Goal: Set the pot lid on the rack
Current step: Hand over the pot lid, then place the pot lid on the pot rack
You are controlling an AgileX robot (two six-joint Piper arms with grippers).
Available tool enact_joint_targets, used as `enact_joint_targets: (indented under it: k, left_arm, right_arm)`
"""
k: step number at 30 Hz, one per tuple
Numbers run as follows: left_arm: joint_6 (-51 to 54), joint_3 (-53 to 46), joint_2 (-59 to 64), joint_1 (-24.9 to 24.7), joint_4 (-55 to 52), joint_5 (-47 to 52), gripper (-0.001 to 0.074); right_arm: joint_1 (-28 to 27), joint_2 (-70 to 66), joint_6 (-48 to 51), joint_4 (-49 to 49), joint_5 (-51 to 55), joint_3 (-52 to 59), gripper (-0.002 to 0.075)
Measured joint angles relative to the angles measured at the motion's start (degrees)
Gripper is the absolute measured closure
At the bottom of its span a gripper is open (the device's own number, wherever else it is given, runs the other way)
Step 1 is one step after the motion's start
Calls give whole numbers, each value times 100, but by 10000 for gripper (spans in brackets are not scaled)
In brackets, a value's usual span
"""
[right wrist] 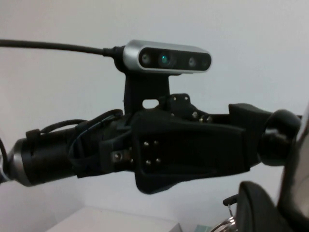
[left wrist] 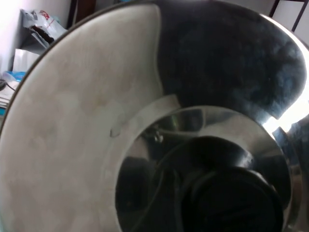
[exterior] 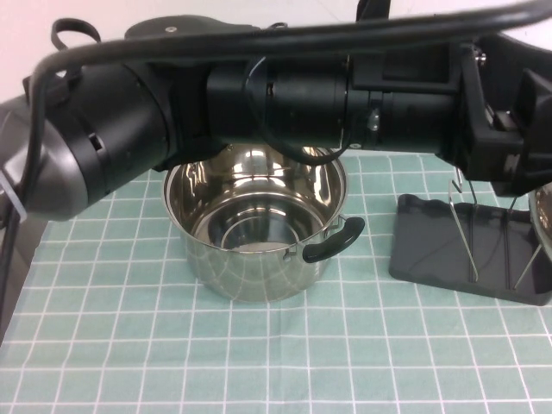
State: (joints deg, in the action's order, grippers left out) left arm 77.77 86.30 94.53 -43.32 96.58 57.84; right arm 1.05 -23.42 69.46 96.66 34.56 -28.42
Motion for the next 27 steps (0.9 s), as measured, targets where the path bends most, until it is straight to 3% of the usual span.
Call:
enact_joint_targets:
  k: [9, 16, 19, 23, 24, 27]
  left_arm:
    - [-995, 0, 10, 569, -432, 381, 85]
    - [-1780, 0, 10, 1139, -1761, 1017, 114]
    - [-2278, 0, 10, 1424, -2200, 1110, 239]
    - [-2706, 0, -36, 1821, -2639, 1120, 574]
    - [-2732, 0, -56, 1893, -2716, 1120, 629]
    - [-2808, 0, -216, 1985, -2960, 1123, 703]
  right_arm:
    - [0, -28, 105, 0, -203, 0, 645]
    - [0, -142, 428, 0, -436, 0, 645]
    - [0, -505, 771, 11, -535, 0, 645]
    - [0, -1425, 1266, 11, -582, -227, 645]
    - [0, -1714, 1417, 11, -582, -356, 645]
    - [0, -2608, 1721, 21, -553, -803, 645]
